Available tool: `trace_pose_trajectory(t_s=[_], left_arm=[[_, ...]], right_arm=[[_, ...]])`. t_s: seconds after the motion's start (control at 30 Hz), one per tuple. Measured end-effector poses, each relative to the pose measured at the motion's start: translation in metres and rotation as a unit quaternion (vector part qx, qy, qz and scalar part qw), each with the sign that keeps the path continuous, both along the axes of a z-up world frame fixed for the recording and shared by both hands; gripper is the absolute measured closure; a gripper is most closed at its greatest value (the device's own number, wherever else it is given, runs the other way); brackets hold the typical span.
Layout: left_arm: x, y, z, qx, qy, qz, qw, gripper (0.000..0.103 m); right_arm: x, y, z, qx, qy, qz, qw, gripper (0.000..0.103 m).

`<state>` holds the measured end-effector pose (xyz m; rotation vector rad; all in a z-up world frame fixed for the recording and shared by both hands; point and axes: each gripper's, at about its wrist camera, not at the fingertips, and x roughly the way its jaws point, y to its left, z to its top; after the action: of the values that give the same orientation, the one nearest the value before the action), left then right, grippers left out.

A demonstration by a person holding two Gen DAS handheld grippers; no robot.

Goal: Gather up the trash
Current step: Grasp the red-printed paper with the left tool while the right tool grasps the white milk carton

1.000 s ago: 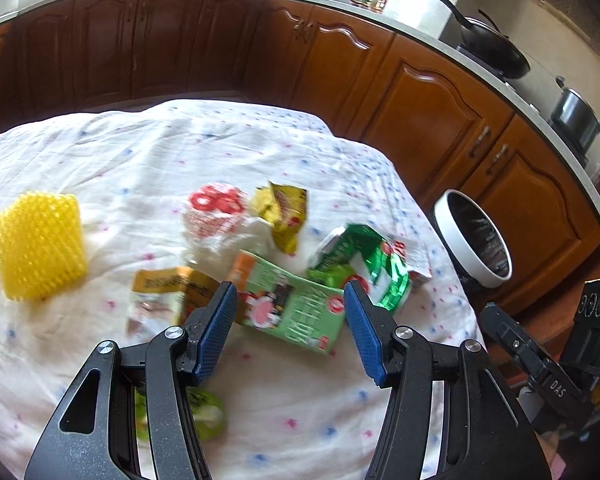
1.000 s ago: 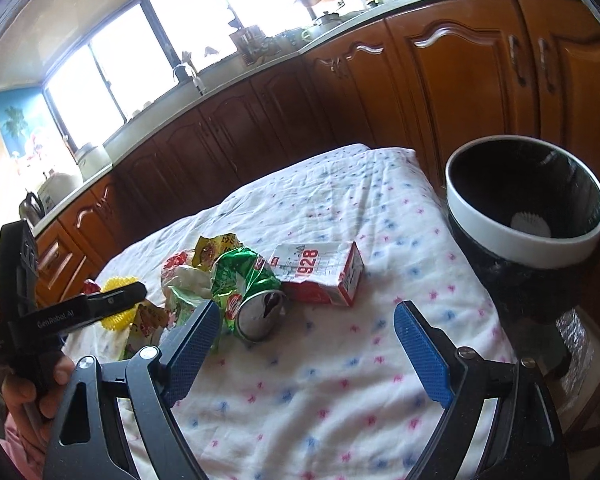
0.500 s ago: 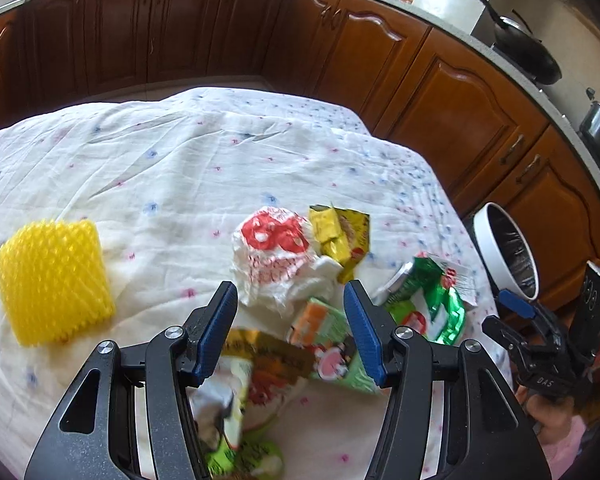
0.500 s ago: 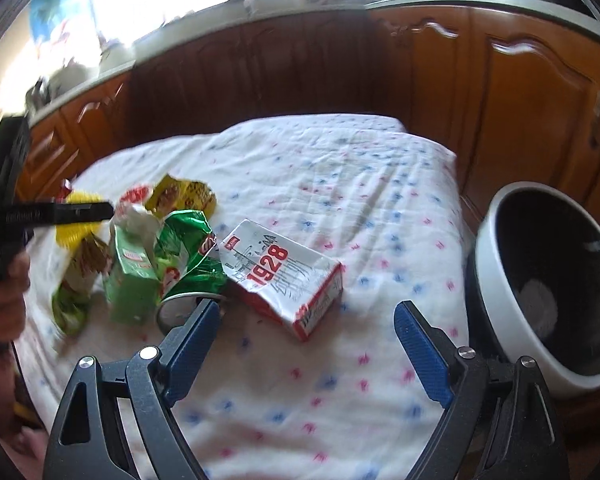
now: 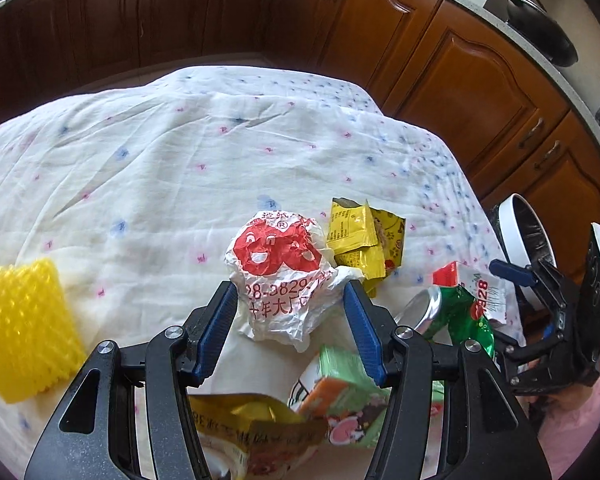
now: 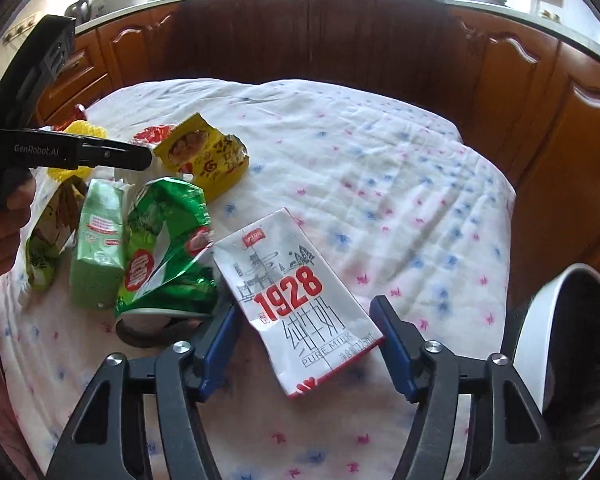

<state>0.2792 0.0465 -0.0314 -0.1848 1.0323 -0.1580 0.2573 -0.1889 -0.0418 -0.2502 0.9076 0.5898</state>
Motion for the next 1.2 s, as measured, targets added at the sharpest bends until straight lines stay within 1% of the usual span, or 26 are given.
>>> trace_pose_trajectory(t_s=[0.03, 0.1, 0.13, 0.17, 0.2, 0.27, 0.3, 0.37, 0.47, 0.63, 0.7, 0.77, 0.9, 1.0, 1.2], left_arm=[[0.001, -0.001, 0.000, 0.000, -0.001, -0.002, 1.0000, 0.048], [0.003, -0.003, 0.000, 0.005, -0.007, -0.003, 1.0000, 0.053], [0.004, -0.004, 0.001, 0.006, -0.009, -0.006, 0.9999, 0.058], [0.004, -0.006, 0.002, 0.009, -0.013, -0.009, 0.9998, 0.064], [0.005, -0.007, 0.002, 0.010, -0.016, -0.011, 0.9997, 0.066], [0.003, -0.011, 0.005, 0.013, -0.025, -0.017, 0.9995, 0.072], [0.001, -0.011, 0.006, 0.010, -0.029, -0.020, 0.9993, 0.073], [-0.003, -0.012, 0.010, 0.003, -0.037, -0.021, 0.9991, 0.076], [-0.013, -0.009, 0.020, -0.006, -0.052, -0.017, 0.9985, 0.077], [-0.037, -0.010, 0.052, -0.018, -0.096, -0.015, 0.9951, 0.077], [-0.047, -0.018, 0.063, -0.028, -0.111, -0.029, 0.9930, 0.077], [-0.053, -0.030, 0.069, -0.036, -0.117, -0.043, 0.9915, 0.077], [-0.063, -0.060, 0.071, -0.044, -0.117, -0.078, 0.9891, 0.077], [-0.067, -0.086, 0.066, -0.047, -0.112, -0.106, 0.9870, 0.077], [-0.072, -0.126, 0.060, -0.047, -0.102, -0.143, 0.9833, 0.077]], right_arm=[[-0.003, -0.004, 0.001, 0.008, 0.001, -0.012, 1.000, 0.042], [-0.007, -0.012, 0.003, 0.026, 0.004, -0.036, 0.999, 0.046], [-0.011, -0.018, 0.005, 0.044, 0.007, -0.051, 0.998, 0.047], [-0.015, -0.025, 0.008, 0.064, 0.010, -0.068, 0.996, 0.050], [-0.018, -0.031, 0.010, 0.080, 0.011, -0.082, 0.993, 0.054], [-0.025, -0.046, 0.015, 0.122, 0.016, -0.122, 0.985, 0.055], [-0.031, -0.054, 0.018, 0.142, 0.015, -0.139, 0.980, 0.055], [-0.040, -0.062, 0.022, 0.161, 0.007, -0.160, 0.974, 0.055], [-0.054, -0.072, 0.027, 0.188, 0.001, -0.185, 0.965, 0.055], [-0.073, -0.077, 0.033, 0.199, -0.011, -0.206, 0.958, 0.055], [-0.079, -0.080, 0.034, 0.201, -0.017, -0.214, 0.956, 0.055], [-0.088, -0.085, 0.035, 0.211, -0.021, -0.225, 0.951, 0.055], [-0.100, -0.103, 0.038, 0.223, -0.030, -0.250, 0.942, 0.055], [-0.104, -0.113, 0.042, 0.223, -0.038, -0.265, 0.937, 0.055], [-0.112, -0.138, 0.047, 0.227, -0.050, -0.295, 0.927, 0.055]])
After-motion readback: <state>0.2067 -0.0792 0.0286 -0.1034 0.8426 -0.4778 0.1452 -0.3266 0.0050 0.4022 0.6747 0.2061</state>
